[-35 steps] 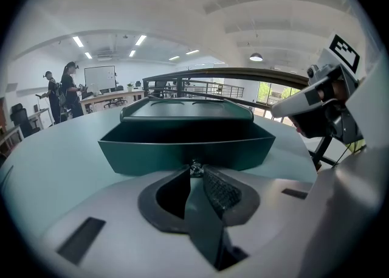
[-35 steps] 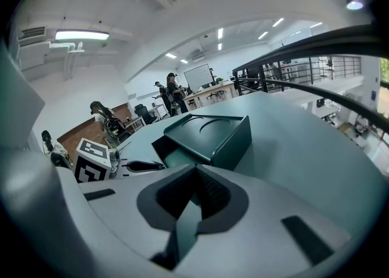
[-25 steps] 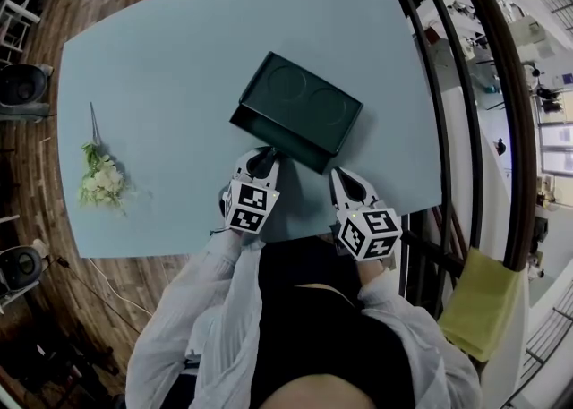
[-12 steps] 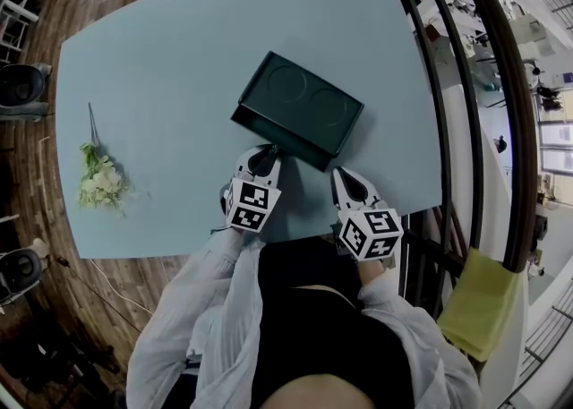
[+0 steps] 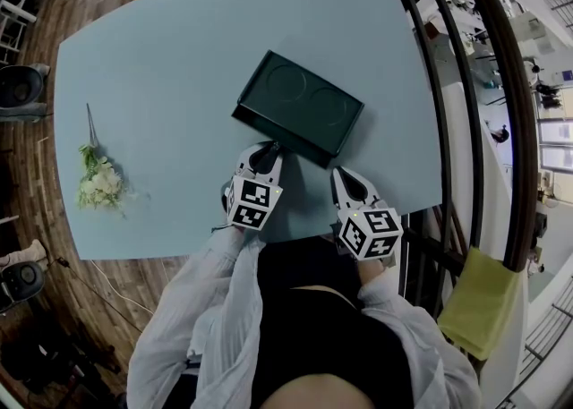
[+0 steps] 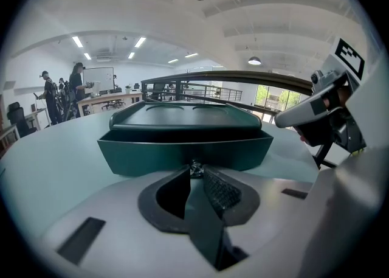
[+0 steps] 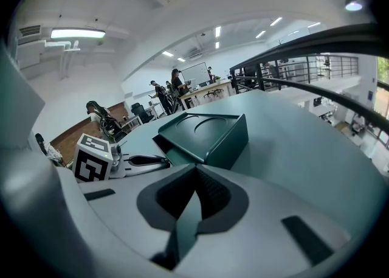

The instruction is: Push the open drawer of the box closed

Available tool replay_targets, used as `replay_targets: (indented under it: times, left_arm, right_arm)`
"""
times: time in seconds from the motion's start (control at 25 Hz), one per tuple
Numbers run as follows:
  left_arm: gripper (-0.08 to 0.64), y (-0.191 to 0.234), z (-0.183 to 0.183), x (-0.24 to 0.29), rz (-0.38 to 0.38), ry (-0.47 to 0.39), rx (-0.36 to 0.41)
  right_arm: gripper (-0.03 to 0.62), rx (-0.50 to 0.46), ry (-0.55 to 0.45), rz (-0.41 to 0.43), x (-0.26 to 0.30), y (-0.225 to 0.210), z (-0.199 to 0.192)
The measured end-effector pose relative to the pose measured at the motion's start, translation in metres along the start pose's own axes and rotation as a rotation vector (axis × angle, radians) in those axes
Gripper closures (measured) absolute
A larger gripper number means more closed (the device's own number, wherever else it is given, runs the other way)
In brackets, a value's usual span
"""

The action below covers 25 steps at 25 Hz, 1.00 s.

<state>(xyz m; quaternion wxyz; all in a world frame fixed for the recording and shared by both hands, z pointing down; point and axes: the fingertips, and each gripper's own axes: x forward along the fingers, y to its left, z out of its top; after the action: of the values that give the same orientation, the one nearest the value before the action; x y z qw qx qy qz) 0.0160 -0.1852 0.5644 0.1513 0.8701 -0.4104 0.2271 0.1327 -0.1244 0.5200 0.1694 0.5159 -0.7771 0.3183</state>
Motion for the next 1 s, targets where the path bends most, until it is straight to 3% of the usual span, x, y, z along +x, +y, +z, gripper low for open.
replay_targets:
  times: [1.0]
  left_arm:
    - [0.482,0.0015,0.0069,0.0095,-0.006,-0.001,-0.002]
  right_arm:
    - [0.583,0.011,0.025,0.004,0.0055,-0.0030,-0.0064]
